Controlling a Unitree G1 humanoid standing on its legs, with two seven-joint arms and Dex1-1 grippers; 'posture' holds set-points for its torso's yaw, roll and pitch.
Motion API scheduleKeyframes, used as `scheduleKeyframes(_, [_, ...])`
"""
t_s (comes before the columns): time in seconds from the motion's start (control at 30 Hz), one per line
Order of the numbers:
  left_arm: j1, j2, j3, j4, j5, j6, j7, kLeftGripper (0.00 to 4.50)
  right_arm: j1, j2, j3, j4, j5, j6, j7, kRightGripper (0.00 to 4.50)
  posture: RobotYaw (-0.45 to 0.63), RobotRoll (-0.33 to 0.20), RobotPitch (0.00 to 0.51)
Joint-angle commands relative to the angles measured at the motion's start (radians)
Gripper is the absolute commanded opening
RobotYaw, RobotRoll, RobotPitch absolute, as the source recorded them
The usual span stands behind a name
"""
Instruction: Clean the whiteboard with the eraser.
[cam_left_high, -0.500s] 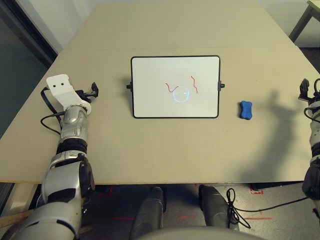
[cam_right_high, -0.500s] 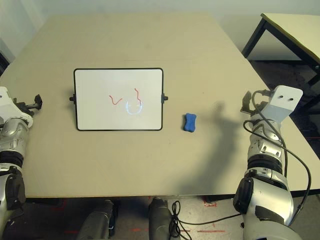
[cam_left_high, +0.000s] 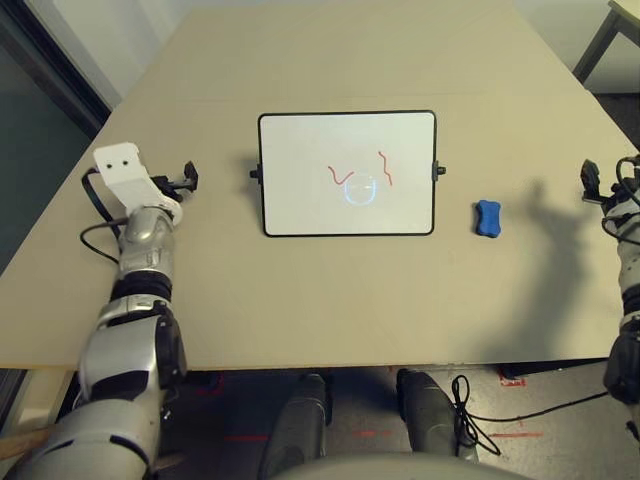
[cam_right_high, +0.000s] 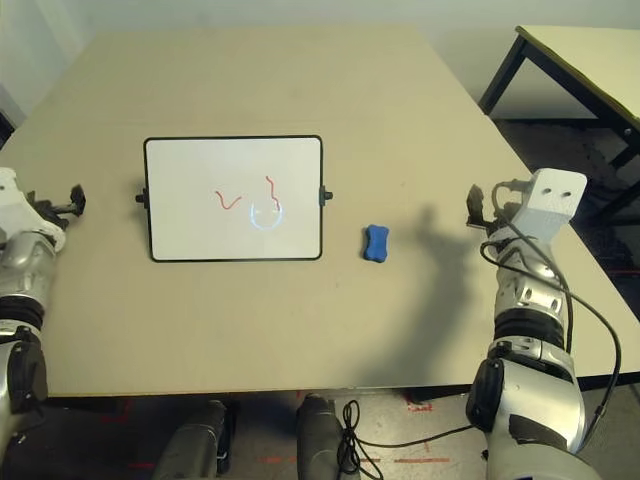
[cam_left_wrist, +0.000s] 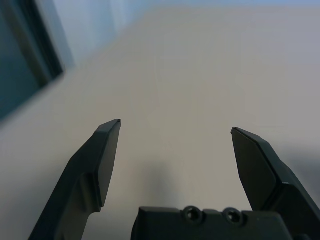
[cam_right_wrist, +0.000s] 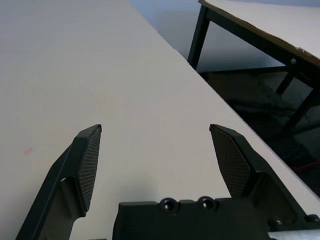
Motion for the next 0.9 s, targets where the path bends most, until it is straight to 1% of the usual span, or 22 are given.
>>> scheduleKeyframes(0.03, [-0.001,0.017,-0.042,-0.099,-0.020,0.125,-0.146,4.50,0.045,0.006,0.016,-0.223,0.041,0.325,-0.040,4.48,-0.08,0.000,0.148])
scheduleKeyframes(0.13, [0.008,0.040,-0.073,-0.216,-0.030,0.214,-0.247,4.50,0.058,0.039,0.000,-0.381,0.087,0.598,-0.094,4.48,-0.07,0.000,0.156])
scheduleKeyframes(0.27, [0.012,0.049,-0.117,-0.383,-0.059,0.338,-0.382,4.50,0.043,0.117,-0.007,-0.545,0.128,0.803,-0.153,4.48,-0.07,0.000,0.163])
scheduleKeyframes(0.43, [0.057,0.030,-0.153,-0.596,-0.110,0.481,-0.469,4.50,0.015,0.177,0.023,-0.655,0.132,0.947,-0.185,4.48,-0.07,0.000,0.175])
scheduleKeyframes(0.6, [0.129,0.009,-0.192,-0.788,-0.172,0.627,-0.523,4.50,-0.002,0.200,0.066,-0.704,0.111,1.091,-0.209,4.48,-0.08,0.000,0.182])
scheduleKeyframes(0.7, [0.162,0.002,-0.207,-0.854,-0.191,0.678,-0.530,4.50,-0.023,0.208,0.088,-0.713,0.106,1.160,-0.212,4.48,-0.08,0.000,0.184])
scheduleKeyframes(0.8, [0.191,-0.016,-0.218,-0.917,-0.208,0.722,-0.524,4.50,-0.041,0.201,0.135,-0.721,0.098,1.237,-0.198,4.48,-0.08,0.000,0.184])
scheduleKeyframes(0.9, [0.208,-0.027,-0.226,-0.951,-0.206,0.735,-0.514,4.50,-0.050,0.203,0.164,-0.733,0.084,1.274,-0.193,4.48,-0.08,0.000,0.184])
